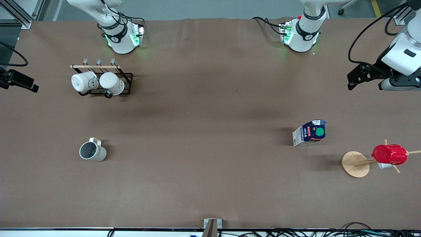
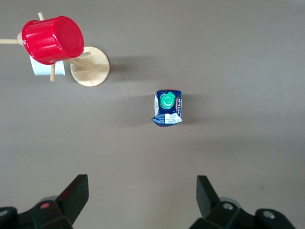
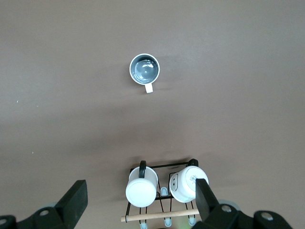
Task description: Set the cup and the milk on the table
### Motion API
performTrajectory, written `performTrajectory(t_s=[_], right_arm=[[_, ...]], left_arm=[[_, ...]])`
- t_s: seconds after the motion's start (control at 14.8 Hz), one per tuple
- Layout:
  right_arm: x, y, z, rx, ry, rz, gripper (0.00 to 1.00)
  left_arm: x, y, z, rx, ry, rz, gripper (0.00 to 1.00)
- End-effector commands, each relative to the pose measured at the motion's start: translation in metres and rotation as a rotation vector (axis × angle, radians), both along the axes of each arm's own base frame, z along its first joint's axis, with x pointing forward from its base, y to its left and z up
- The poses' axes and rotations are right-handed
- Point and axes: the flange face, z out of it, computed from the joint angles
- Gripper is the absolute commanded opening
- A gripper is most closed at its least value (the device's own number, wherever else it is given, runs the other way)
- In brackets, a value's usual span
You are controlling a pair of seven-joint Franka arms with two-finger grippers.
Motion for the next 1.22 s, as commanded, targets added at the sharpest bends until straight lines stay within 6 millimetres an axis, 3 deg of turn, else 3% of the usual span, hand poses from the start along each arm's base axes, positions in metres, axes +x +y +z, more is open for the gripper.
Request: performTrajectory(t_s=[0.0,0.14,0.27,0.47,0.61,0.75,1.02,1.15], right_arm=[[0.000,-0.001,0.003,0.009,0.000,0.001,1.00],[-0.001,-0.001,0.003,0.009,0.002,0.001,1.00],[-0.001,-0.002,0.003,0.009,0.000,0.001,1.00],[0.009,-0.008,-0.004,0.005,-0.023,-0.006,1.00],[0.035,-0.015,-0.036,0.000,-0.030,-0.014,1.00],[0.058,-0.021,-0.070,-0.005,-0.032,0.008,1.00],[0.083,-0.043,-0.177,-0.010,-0.030,0.087,1.00],[0.087,-0.050,-0.225,-0.020,-0.061,0.099,1.00]], left_arm=[[0.001,0.001,0.005,0.007,-0.013,-0.002,1.00],[0.008,0.002,0.006,0.003,-0.016,0.000,1.00],[0.022,0.001,-0.008,0.001,0.015,0.006,1.00],[0.048,0.000,-0.056,-0.008,0.079,-0.006,1.00],[0.063,-0.006,-0.088,-0.016,0.052,0.004,1.00],[0.076,-0.008,-0.136,-0.025,0.037,0.010,1.00],[0.088,-0.006,-0.215,-0.036,0.078,0.015,1.00],[0.087,-0.006,-0.237,-0.040,0.076,0.014,1.00]])
